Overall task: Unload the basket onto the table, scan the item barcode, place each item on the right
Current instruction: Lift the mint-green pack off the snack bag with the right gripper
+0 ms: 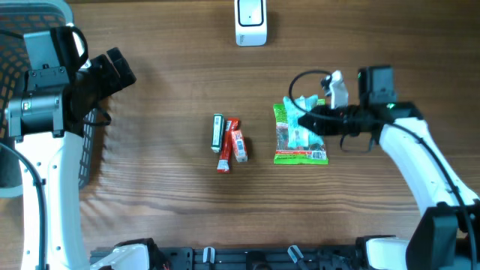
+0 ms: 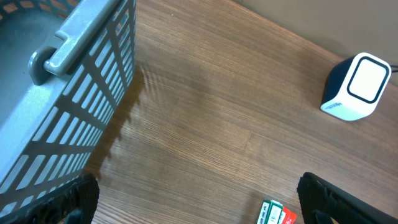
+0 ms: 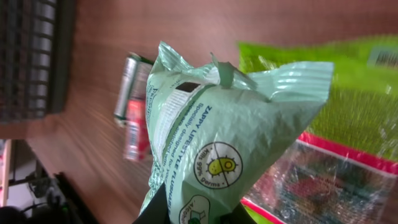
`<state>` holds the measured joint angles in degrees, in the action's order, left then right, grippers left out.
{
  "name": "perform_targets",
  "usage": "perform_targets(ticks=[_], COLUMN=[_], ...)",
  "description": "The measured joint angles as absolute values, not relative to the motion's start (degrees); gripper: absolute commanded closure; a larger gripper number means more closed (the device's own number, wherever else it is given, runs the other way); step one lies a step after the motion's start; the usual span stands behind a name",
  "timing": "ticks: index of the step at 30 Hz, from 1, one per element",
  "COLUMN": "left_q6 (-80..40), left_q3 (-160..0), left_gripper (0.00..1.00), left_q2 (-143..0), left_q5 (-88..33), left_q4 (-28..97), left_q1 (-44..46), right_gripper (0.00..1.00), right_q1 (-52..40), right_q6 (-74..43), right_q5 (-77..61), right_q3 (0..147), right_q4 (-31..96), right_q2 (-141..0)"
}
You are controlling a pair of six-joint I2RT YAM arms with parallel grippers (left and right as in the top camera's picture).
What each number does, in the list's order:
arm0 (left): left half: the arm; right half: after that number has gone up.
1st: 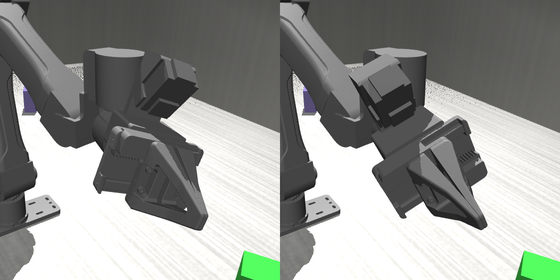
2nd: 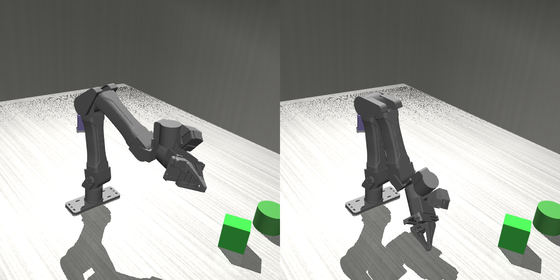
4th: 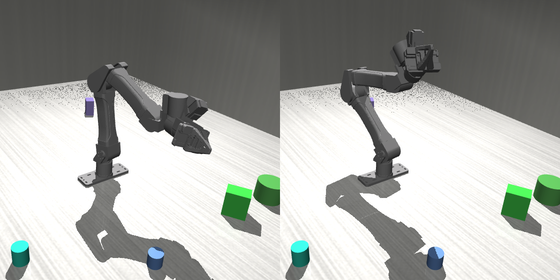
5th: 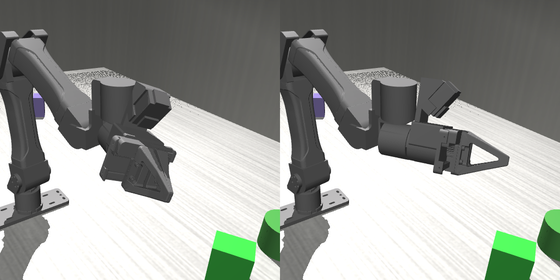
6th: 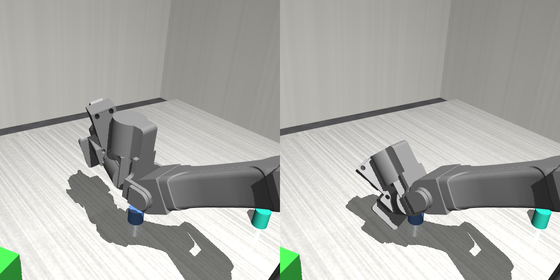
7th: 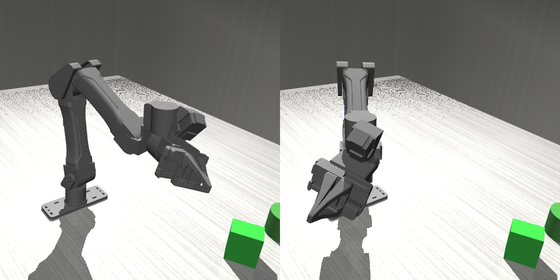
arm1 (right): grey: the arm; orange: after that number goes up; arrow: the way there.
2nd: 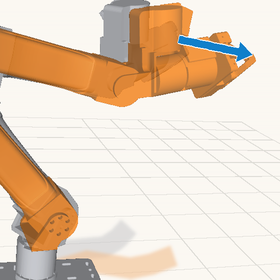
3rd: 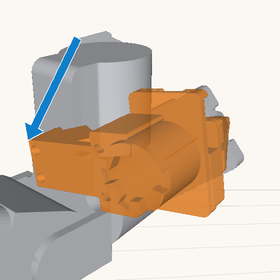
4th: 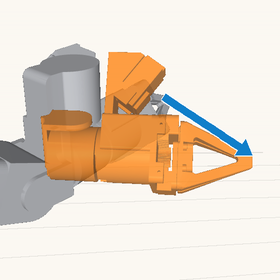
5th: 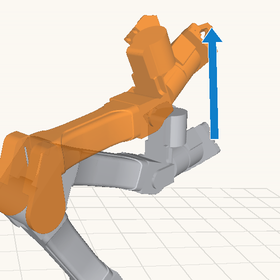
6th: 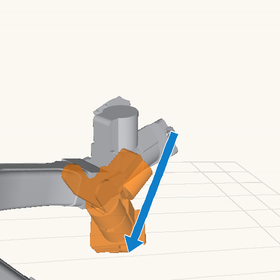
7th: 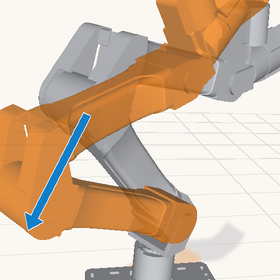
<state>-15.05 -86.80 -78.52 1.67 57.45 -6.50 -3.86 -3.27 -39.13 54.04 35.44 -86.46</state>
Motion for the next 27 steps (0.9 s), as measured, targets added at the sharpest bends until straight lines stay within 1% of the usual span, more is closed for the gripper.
perform_targets(ticks=[4, 6, 9, 13, 15, 17, 18, 20, 21, 25, 27], left_q6=[-15.07, -15.05, -15.05, -15.05, -15.05, -15.05, -15.05, -15.05, -15.05, -15.05, -15.05], left_q3=[-86.8, -86.8, -86.8, -86.8, -86.8, -86.8, -86.8, -86.8, -86.8, -86.8, -86.8], left_gripper=[0.0, 0.0, 0.0, 0.0, 0.0, 0.0, 0.0, 0.0, 0.0, 0.0, 0.0], left_q2=[-78.52, -78.52, -78.52, -78.52, -78.52, -78.52, -78.52, -78.52, -78.52, -78.52, -78.52], left_q5=[1.69, 1.67, 1.67, 1.67, 1.67, 1.67, 1.67, 1.67, 1.67, 1.67, 1.67], left_q4=[57.47, 57.47, 57.47, 57.45, 57.45, 57.47, 57.45, 57.45, 57.45, 57.45, 57.47], left_q1=[-6.5, -6.5, -6.5, -6.5, -6.5, -6.5, -6.5, -6.5, -6.5, -6.5, -6.5], right_gripper=[0.74, 0.67, 0.65, 0.65, 0.72, 0.72, 0.71, 0.59, 0.57, 0.51, 0.51], right_q1=[-4.1, -4.1, -4.1, -4.1, -4.1, -4.1, -4.1, -4.1, -4.1, -3.97, -3.79], right_q6=[-6.04, -7.2, -8.56, -9.67, -9.98, -10.44, -10.5, -10.48, -10.7, -10.68, -11.05], right_q5=[-35.38, -33.69, -32.73, -32.08, -32.05, -32.08, -32.08, -32.05, -32.05, -32.08, -32.1], right_q3=[47.42, 44.58, 41.85, 39.29, 38.39, 38.04, 38.0, 37.95, 37.95, 37.91, 37.91], right_q4=[29.12, 25.39, 21.06, 18.26, 17.06, 16.6, 16.45, 15.92, 15.73, 13.98, 13.28], right_q2=[-86.91, -86.96, -86.96, -86.96, -86.96, -86.96, -86.96, -86.96, -86.96, -86.96, -86.96])
